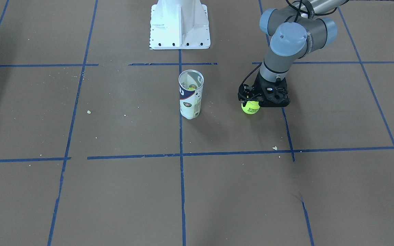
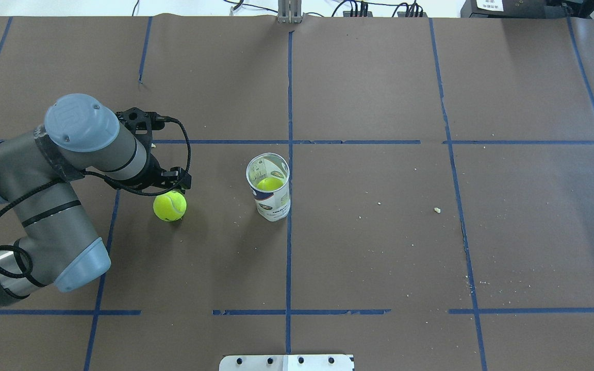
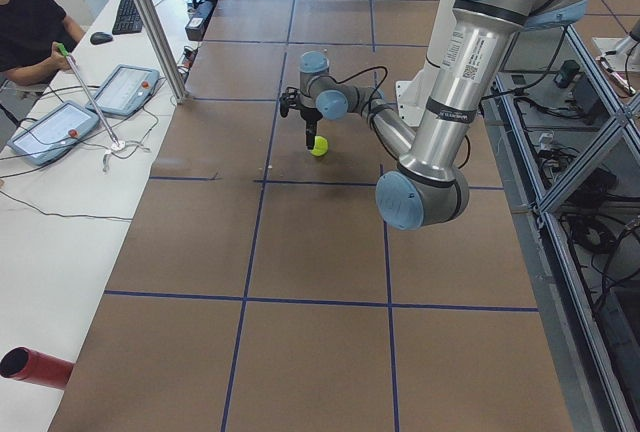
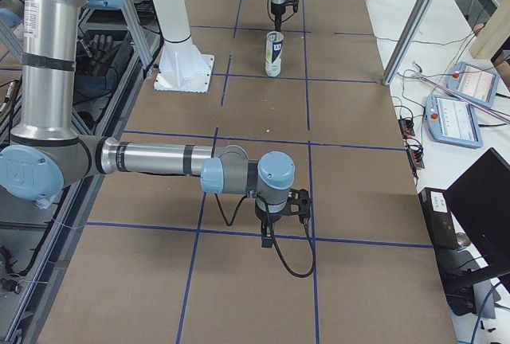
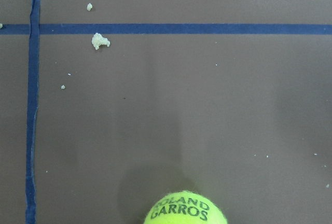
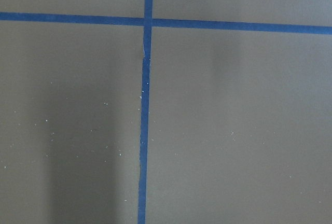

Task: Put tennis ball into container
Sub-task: 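Move the left gripper down over the loose yellow tennis ball, then close the left gripper around the tennis ball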

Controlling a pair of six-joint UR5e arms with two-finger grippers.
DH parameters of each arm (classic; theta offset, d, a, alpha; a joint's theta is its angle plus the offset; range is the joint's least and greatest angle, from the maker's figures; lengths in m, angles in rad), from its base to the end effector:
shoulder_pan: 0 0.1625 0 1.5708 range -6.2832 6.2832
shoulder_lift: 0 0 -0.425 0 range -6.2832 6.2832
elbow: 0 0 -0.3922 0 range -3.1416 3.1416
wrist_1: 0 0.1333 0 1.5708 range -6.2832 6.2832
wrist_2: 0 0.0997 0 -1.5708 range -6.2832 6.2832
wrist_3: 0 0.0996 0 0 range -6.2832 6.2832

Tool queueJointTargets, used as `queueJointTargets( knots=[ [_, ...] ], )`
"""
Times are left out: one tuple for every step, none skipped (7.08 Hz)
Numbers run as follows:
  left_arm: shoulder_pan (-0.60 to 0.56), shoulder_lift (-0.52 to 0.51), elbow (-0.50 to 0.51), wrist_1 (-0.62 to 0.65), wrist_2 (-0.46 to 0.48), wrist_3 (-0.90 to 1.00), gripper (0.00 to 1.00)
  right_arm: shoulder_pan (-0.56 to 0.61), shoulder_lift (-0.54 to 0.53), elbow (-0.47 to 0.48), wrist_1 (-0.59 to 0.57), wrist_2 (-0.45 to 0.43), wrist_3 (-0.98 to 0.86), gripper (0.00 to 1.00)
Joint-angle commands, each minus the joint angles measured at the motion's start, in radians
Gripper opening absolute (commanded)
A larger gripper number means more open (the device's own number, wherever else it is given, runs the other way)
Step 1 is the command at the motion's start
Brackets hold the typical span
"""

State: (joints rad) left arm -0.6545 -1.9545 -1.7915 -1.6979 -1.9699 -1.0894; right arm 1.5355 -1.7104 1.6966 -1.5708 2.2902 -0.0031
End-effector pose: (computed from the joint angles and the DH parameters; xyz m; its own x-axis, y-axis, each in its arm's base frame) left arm 0.4322 -0.4508 0.3354 0.6877 0.0101 -0.7260 0.0413 0.9977 0.0530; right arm 0.0524 -0.4338 0.6651 0.7519 -0.0206 0.6589 0.0376 0.9992 -0.0118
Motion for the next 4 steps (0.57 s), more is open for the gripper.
queueJointTargets(
  knots=[
    [0.010,0.006,0.020,-0.023,0.000,-0.001,1.00,0.000,0.000,0.000,0.000,0.000,0.000,1.00],
    [0.024,0.006,0.032,-0.029,0.000,-0.001,1.00,0.000,0.000,0.000,0.000,0.000,0.000,1.00],
    [0.029,0.008,0.056,-0.070,-0.001,-0.003,1.00,0.000,0.000,0.000,-0.002,0.000,0.000,1.00],
    [0.032,0.008,0.064,-0.083,-0.001,-0.004,1.00,0.000,0.000,0.000,0.000,0.000,0.000,1.00]
  ],
)
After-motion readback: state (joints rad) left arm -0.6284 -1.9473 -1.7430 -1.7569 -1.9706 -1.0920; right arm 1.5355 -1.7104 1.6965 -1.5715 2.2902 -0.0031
